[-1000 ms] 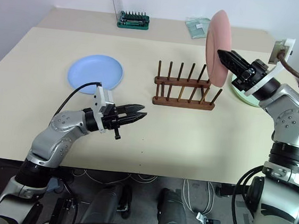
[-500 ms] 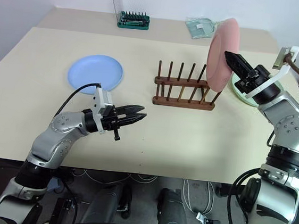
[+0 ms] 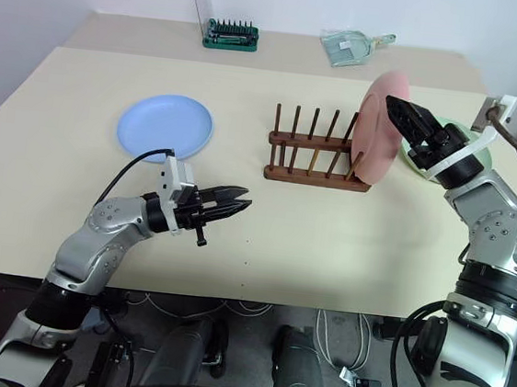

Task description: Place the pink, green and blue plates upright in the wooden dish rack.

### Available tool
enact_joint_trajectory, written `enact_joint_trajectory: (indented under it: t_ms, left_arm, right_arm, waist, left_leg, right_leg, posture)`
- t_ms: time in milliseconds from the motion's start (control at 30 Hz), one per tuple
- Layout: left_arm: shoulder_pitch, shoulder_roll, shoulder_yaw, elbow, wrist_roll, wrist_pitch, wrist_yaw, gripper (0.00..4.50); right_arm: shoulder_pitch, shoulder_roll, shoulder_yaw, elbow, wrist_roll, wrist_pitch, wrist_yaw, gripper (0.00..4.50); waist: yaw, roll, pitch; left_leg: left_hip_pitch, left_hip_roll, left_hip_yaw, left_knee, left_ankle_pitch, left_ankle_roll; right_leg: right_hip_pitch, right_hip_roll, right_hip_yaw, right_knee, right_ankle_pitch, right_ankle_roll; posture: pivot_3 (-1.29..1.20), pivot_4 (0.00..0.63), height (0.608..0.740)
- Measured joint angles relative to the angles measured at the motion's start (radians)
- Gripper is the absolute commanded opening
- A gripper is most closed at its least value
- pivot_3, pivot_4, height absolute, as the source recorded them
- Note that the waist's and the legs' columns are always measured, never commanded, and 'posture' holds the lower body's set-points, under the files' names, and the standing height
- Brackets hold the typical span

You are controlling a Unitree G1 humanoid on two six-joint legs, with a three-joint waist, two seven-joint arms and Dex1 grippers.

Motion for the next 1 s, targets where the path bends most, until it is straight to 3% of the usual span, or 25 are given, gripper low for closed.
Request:
enact_joint_trajectory:
  t_ms: [267,467,533,733,967,1000]
  left_arm:
    - [0.004,-0.004,0.001,0.000,0.000,0.000,0.005,1.05]
    - [0.004,-0.004,0.000,0.000,0.000,0.000,0.002,1.05]
    - [0.002,-0.004,0.000,0.003,0.000,0.000,-0.002,1.05]
    - [-0.007,-0.004,0.000,0.011,0.000,0.001,-0.005,1.05]
    - [-0.004,0.001,0.001,0.005,0.000,0.003,0.000,1.05]
    - [-0.004,0.002,0.001,0.004,0.000,0.003,0.001,1.05]
  right_arm:
    - [-0.054,-0.200,-0.017,0.140,-0.207,-0.225,-0.028,4.43]
    - [-0.018,-0.240,0.118,0.281,-0.403,-0.380,0.046,4.43]
    - [-0.011,-0.266,0.225,0.357,-0.536,-0.495,0.061,4.43]
    - [-0.072,-0.250,0.457,0.632,-0.817,-0.737,0.031,4.43]
    - [-0.230,-0.215,0.563,0.898,-0.993,-0.849,-0.107,4.43]
    - [-0.235,-0.209,0.571,0.918,-1.009,-0.855,-0.121,4.20]
  waist:
    - [0.000,0.000,0.000]
    - [-0.021,0.000,0.000]
    - [-0.024,0.000,0.000]
    - [-0.027,0.000,0.000]
    - [-0.026,0.000,0.000]
    - [-0.025,0.000,0.000]
  left_leg:
    - [-0.001,0.000,0.001,0.000,-0.001,0.001]
    - [0.001,0.000,0.001,0.000,0.000,0.000]
    - [0.002,0.000,0.001,0.000,0.000,-0.001]
    - [0.002,0.000,0.002,0.000,0.001,-0.001]
    - [0.002,0.000,0.002,0.000,0.001,-0.001]
    - [0.002,0.000,0.002,0.000,0.001,-0.001]
  right_leg:
    - [0.000,0.000,0.000,-0.003,0.000,0.000]
    - [0.000,0.000,0.000,0.001,0.000,0.000]
    - [0.000,0.000,0.000,0.001,-0.001,0.001]
    - [0.000,0.001,0.002,0.001,0.000,0.000]
    - [0.000,0.001,0.002,0.001,0.000,0.000]
    - [0.000,0.001,0.002,0.001,0.000,0.000]
  posture:
    - [0.00,0.150,0.740]
    - [0.00,0.150,0.740]
    - [0.00,0.150,0.740]
    - [0.00,0.150,0.740]
    - [0.00,0.150,0.740]
    - [0.00,0.150,0.740]
